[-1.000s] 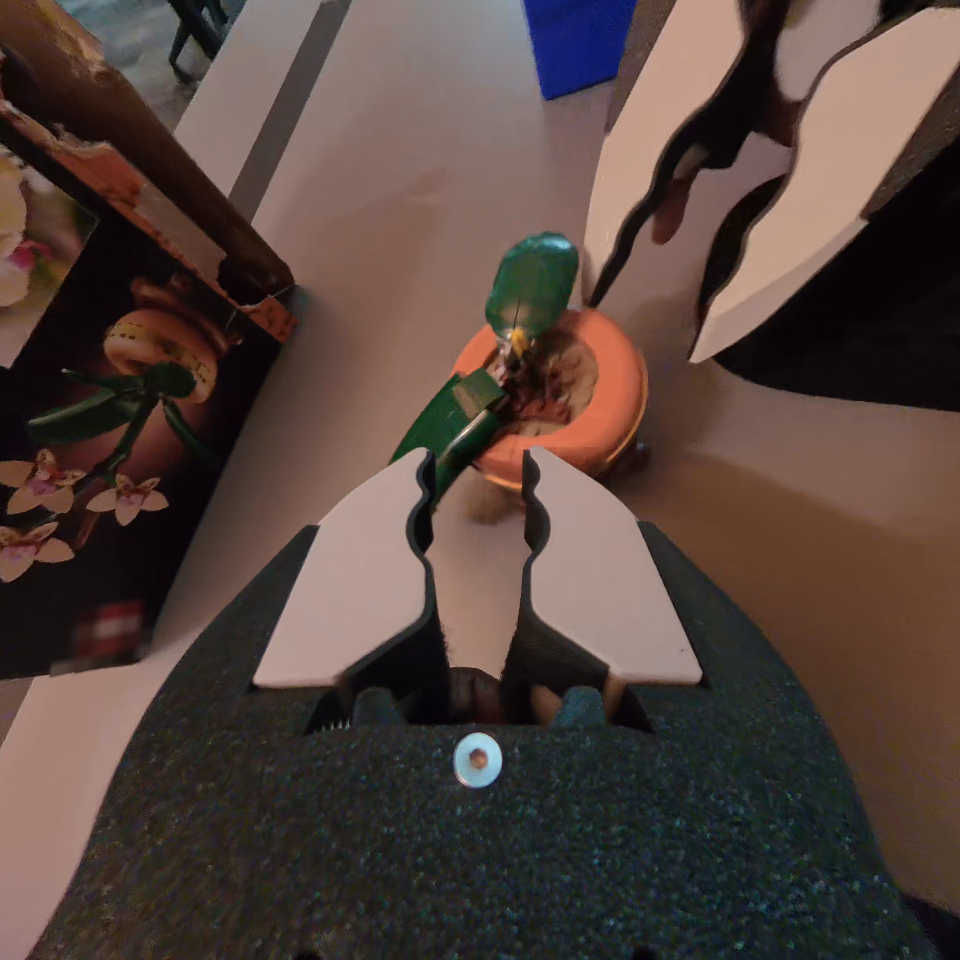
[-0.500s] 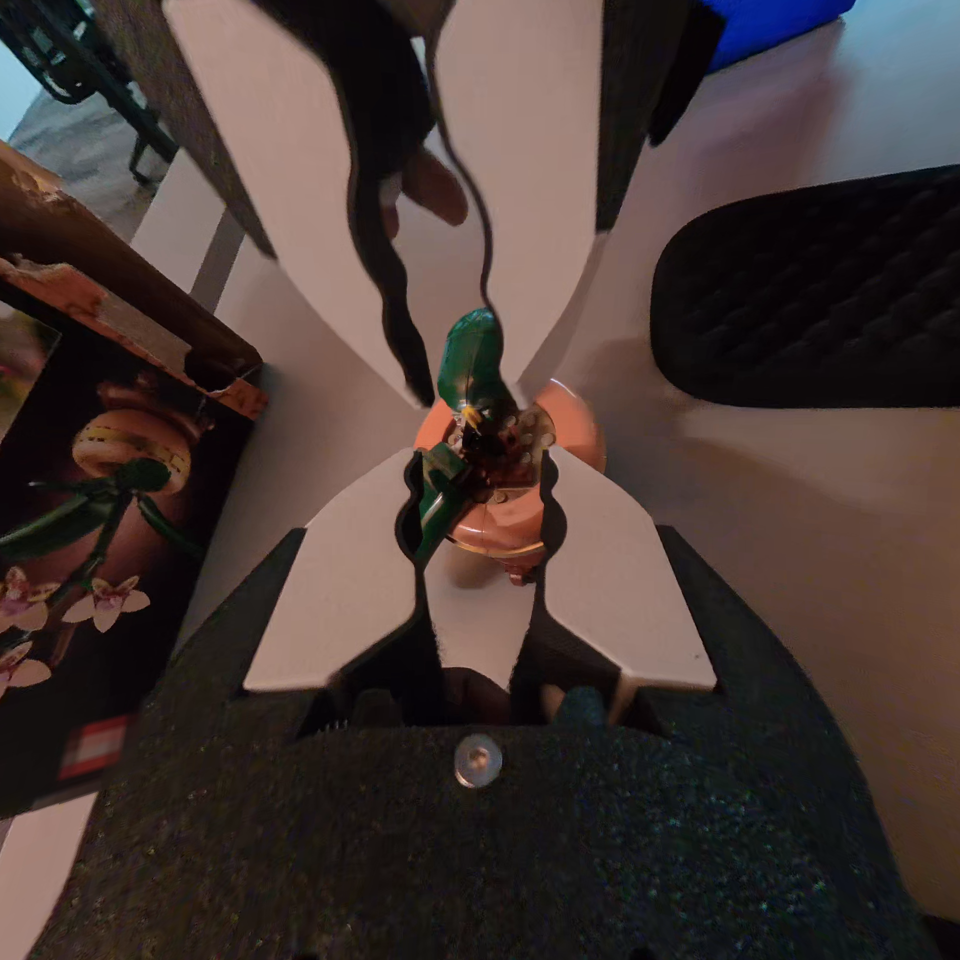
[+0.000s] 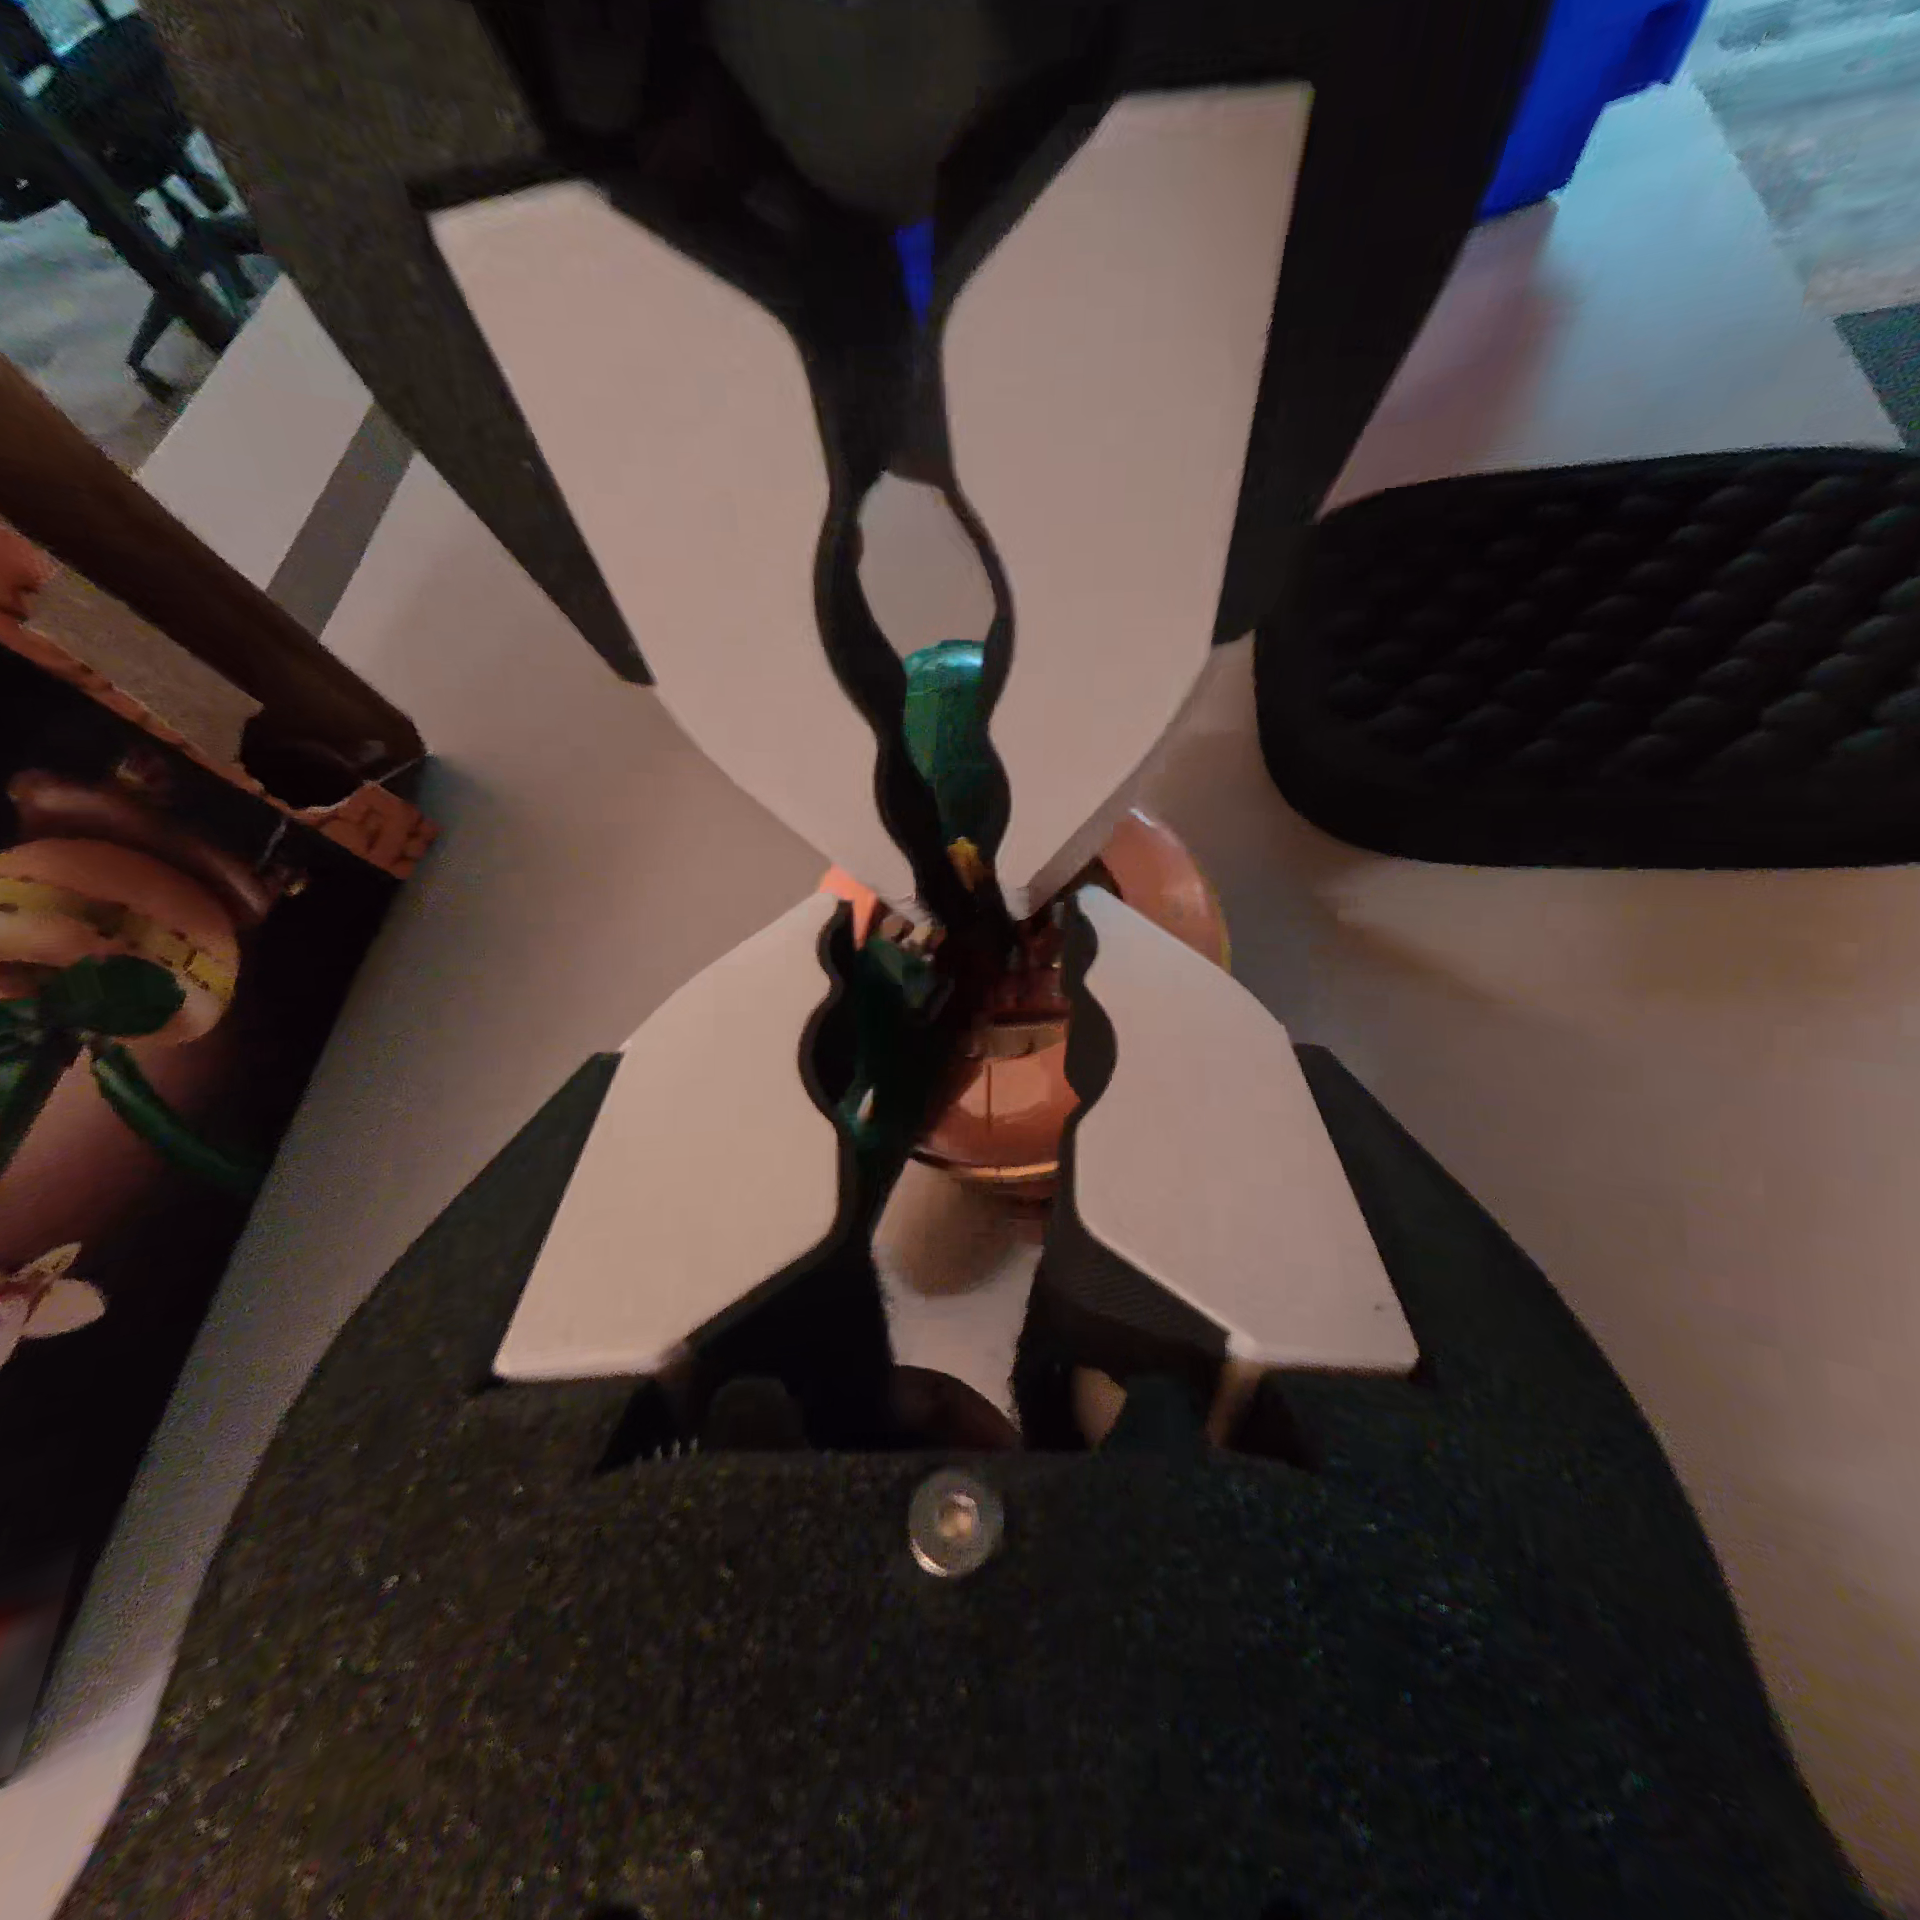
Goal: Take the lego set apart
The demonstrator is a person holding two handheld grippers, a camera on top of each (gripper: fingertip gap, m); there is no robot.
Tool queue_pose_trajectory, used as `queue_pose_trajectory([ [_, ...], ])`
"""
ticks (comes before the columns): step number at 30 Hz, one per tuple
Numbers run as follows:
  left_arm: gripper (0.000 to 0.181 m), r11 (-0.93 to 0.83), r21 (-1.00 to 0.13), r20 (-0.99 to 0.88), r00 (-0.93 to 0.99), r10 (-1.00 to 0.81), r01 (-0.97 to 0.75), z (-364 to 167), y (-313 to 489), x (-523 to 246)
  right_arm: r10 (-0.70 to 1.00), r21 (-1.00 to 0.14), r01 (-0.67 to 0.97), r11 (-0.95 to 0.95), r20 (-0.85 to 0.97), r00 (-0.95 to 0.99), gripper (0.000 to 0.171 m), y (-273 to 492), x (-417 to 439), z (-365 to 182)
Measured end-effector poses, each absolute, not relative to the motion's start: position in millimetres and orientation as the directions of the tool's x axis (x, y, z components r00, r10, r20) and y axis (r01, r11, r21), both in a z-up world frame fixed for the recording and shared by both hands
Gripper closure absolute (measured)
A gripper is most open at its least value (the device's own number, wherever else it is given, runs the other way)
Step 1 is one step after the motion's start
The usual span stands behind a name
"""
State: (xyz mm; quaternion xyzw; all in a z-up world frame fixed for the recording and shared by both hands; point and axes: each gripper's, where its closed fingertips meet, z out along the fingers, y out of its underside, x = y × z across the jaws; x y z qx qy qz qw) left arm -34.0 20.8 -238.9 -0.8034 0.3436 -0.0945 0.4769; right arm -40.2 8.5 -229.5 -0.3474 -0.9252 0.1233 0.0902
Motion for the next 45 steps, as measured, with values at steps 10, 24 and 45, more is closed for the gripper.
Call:
queue_pose_trajectory([
  [10,0.145,-0.35,-0.838,-0.117,0.763,-0.635,-0.419,-242.0,21.6,-33.7,0.611,-0.368,0.521,0.77,0.19,-0.768,0.165,8.0,-42.3,-228.5],
  [24,0.148,-0.358,-0.78,-0.177,0.731,-0.66,-0.512,-242.3,22.1,-30.2,0.712,-0.614,0.463,0.639,0.246,-0.658,0.164,32.4,-27.8,-160.3],
  [45,0.138,0.056,-0.995,0.028,0.783,-0.622,0.079,-119.8,-18.2,-52.4,0.869,-0.997,0.07,0.044,0.003,-0.494,0.164,-17.1,-41.0,-90.5],
])
